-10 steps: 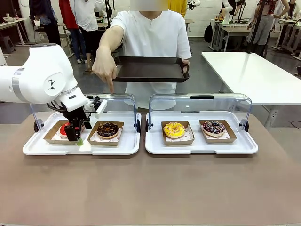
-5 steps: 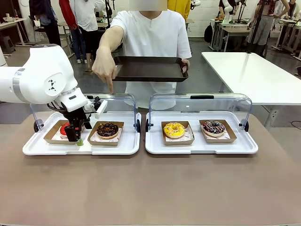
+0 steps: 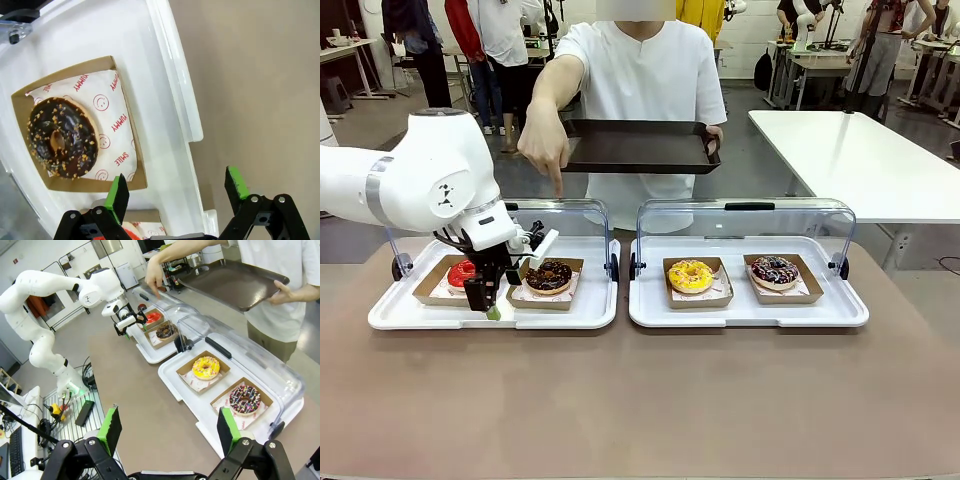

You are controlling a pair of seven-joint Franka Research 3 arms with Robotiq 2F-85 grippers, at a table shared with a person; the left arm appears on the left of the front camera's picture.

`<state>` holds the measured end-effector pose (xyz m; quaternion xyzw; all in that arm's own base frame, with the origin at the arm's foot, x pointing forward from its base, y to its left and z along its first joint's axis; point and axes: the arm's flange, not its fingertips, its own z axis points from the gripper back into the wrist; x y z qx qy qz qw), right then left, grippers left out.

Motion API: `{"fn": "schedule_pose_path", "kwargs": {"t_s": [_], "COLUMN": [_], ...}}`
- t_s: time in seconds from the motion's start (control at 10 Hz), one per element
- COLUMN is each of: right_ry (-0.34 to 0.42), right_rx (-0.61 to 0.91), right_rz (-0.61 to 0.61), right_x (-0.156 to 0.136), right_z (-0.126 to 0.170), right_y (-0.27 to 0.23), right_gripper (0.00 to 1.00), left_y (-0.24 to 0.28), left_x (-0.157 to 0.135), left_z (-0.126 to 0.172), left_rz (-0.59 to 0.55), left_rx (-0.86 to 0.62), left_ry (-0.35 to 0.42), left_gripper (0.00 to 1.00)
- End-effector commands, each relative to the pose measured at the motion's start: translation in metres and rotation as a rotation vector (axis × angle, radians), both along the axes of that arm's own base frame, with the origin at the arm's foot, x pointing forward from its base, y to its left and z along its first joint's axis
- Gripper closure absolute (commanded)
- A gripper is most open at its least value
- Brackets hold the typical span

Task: Provide the desired donut to the person.
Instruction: Pick up and lift the Paper togo box containing the Donut pointed at by the person.

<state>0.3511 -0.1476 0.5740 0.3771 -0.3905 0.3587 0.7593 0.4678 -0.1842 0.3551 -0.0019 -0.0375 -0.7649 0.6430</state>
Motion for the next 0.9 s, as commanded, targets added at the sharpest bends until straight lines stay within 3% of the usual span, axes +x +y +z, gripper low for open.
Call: {"fn": "schedule_pose_path", "kwargs": {"t_s": [0.0, 0.8], "right_ry": [-0.011, -0.011], "right_rx": [0.017, 0.017], "right_rz": [0.007, 0.007], "right_x": [0.001, 0.001], "right_z": [-0.001, -0.001], "right_y": [0.001, 0.001], "right_gripper": [0.0, 0.0], "left_y": [-0.007, -0.008], "left_x": [0.012, 0.039], "left_z": [-0.004, -0.021], "left_rz": [0.029, 0.069], "left_rx": [0.028, 0.039], "left_ry": [-0.003, 0.033], "left_gripper": [0.0, 0.0]}}
